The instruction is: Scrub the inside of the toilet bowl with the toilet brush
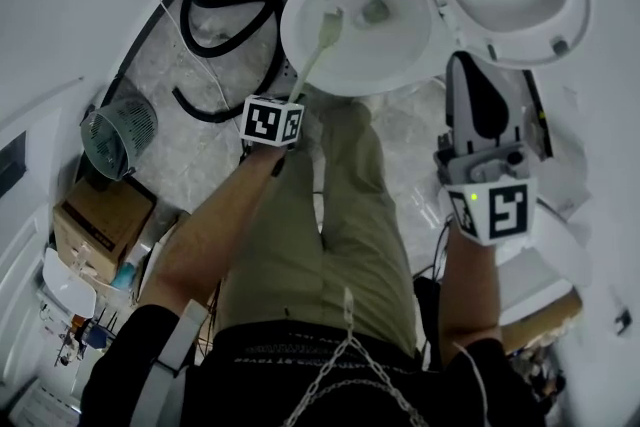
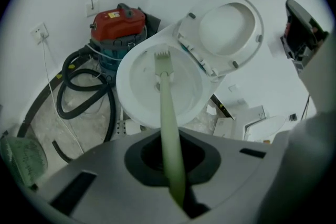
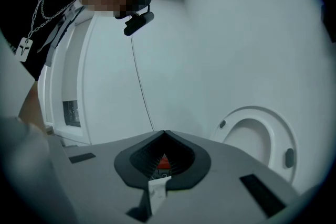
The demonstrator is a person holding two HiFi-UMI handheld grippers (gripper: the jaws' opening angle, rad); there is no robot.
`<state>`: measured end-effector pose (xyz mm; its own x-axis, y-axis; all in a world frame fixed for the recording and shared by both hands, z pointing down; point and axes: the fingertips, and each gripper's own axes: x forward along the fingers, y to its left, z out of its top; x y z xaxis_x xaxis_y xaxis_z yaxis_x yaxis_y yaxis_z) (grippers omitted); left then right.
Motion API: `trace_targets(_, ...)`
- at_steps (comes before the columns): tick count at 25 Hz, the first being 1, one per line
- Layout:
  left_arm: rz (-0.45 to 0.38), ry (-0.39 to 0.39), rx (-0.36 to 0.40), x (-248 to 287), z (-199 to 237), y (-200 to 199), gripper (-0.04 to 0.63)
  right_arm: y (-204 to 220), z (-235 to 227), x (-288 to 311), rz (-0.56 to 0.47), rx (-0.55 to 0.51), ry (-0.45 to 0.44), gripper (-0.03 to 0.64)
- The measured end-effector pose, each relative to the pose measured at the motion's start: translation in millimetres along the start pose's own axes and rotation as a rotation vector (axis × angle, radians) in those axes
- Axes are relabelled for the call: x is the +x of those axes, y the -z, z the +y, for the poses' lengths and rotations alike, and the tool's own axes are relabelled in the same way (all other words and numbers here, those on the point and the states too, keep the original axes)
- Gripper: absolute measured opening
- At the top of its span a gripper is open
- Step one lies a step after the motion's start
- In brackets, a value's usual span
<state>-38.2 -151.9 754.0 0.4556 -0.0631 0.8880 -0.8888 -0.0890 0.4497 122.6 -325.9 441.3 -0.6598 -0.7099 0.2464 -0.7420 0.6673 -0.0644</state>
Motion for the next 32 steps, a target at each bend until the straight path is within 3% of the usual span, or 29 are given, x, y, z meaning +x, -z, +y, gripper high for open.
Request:
trace_targets(4,0.012,0.011,-0.133,24.7,15.9,-9.4,0.001,5.3,-5.8,-0.9,0.006,0.003,-0.010,0.003)
trace_targets(9,0.060,-0.002,-0.189,48.5,31.8,-22.6,0.002,17.7,-12.4,-3.3,0.027,0.015,-0.029,0.003)
trace_targets(14,0.054,0.007,-0.243,72.1,36.0,-51.1,0.002,20.9,-21.5,1.3,0.045,0.077,-0.026,0.003)
trace_targets(27,0.048,-0.008,-0.131,105.7,19.3,-117.1,0.002,31.9,-36.4,7.2,0.067,0.115,-0.040,0.003)
trace_targets(32,0.061,-0.039,-0.035,113.8,9.8,-132.5,0.002,37.3,-38.0,2.0,0.073,0.128,-0.038,0.003)
